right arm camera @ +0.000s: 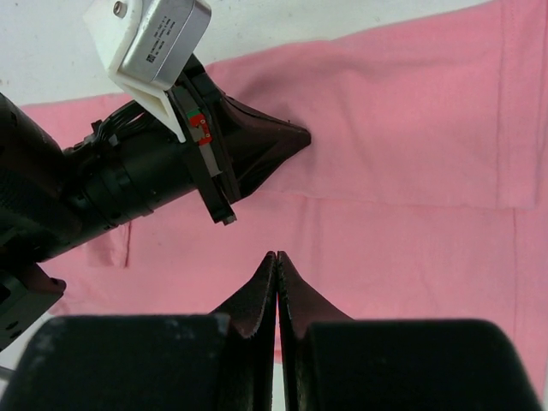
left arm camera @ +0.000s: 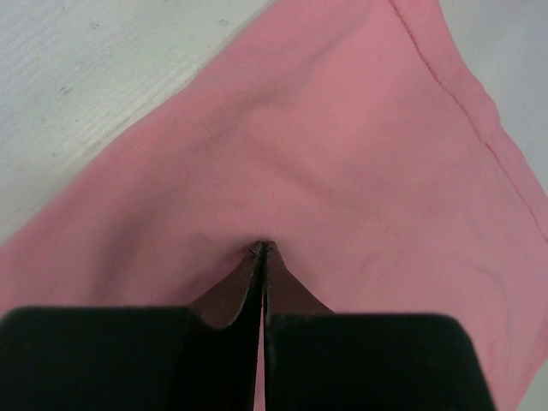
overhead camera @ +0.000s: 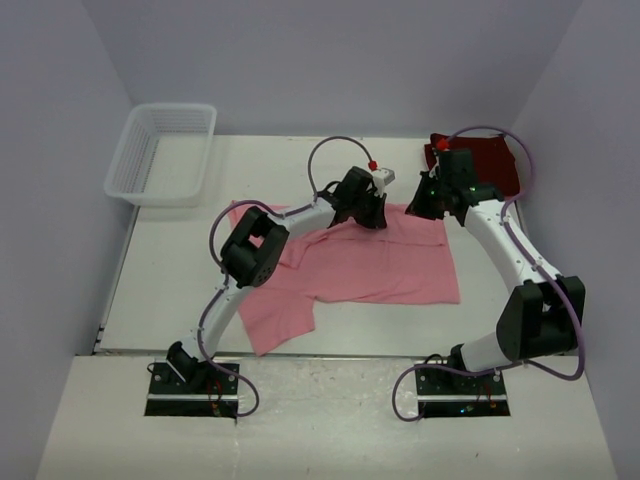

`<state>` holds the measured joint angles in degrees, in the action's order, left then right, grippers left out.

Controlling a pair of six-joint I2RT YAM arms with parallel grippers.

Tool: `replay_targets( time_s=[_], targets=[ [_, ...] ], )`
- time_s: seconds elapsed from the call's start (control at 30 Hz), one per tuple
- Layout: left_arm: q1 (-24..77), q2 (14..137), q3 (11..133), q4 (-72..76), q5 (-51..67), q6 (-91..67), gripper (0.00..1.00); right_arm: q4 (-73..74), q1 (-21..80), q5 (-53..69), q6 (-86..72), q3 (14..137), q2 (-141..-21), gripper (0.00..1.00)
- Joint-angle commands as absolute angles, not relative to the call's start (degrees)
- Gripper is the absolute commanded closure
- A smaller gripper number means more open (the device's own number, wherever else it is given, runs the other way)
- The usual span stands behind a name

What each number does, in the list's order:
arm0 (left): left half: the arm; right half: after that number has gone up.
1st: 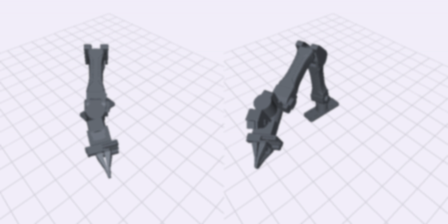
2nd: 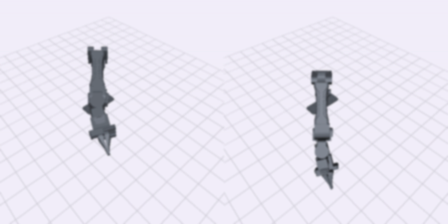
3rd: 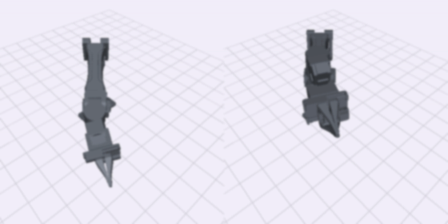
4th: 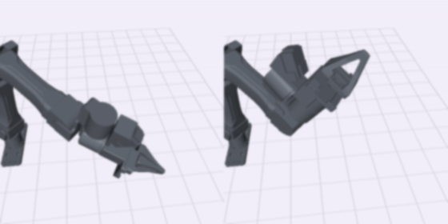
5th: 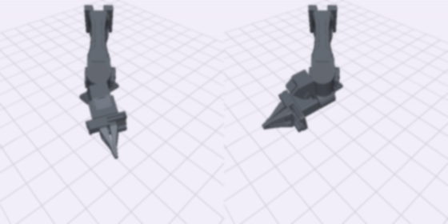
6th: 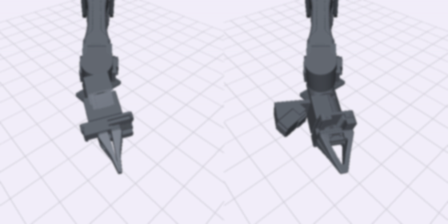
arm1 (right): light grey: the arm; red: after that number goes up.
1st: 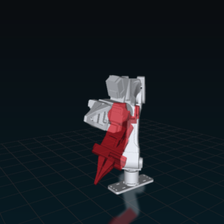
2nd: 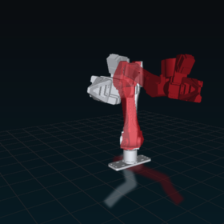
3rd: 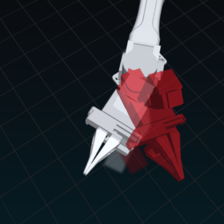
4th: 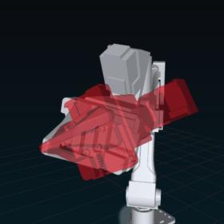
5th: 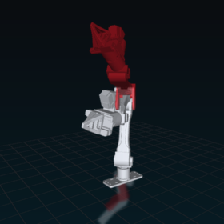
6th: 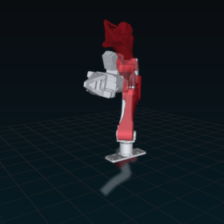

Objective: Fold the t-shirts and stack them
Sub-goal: Fold the flattened tshirt in 1/3 of the way

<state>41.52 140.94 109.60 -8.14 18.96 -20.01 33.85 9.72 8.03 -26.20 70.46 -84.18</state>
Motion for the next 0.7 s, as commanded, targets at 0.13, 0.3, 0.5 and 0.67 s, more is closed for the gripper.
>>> replay_targets(
  time_s=[0.13,0.3,0.5,0.67],
  targets=[
    [43.07,144.58,111.09,-9.23,24.07,-17.24,1.0,32.87,9.76,7.21,-26.1,71.19,-84.9,1.0],
    [43.16,142.21,108.55,-7.56,23.56,-15.29,1.0,32.26,9.76,8.17,-26.28,70.75,-85.87,1.0],
    [42.89,138.53,105.74,-7.56,17.85,-13.8,0.96,31.82,10.02,8.26,-26.02,70.49,-86.4,1.0],
    [42.28,134.22,102.49,-5.63,16.7,-12.13,0.87,31.55,10.55,8.26,-26.37,70.4,-86.57,1.0]
  ],
)
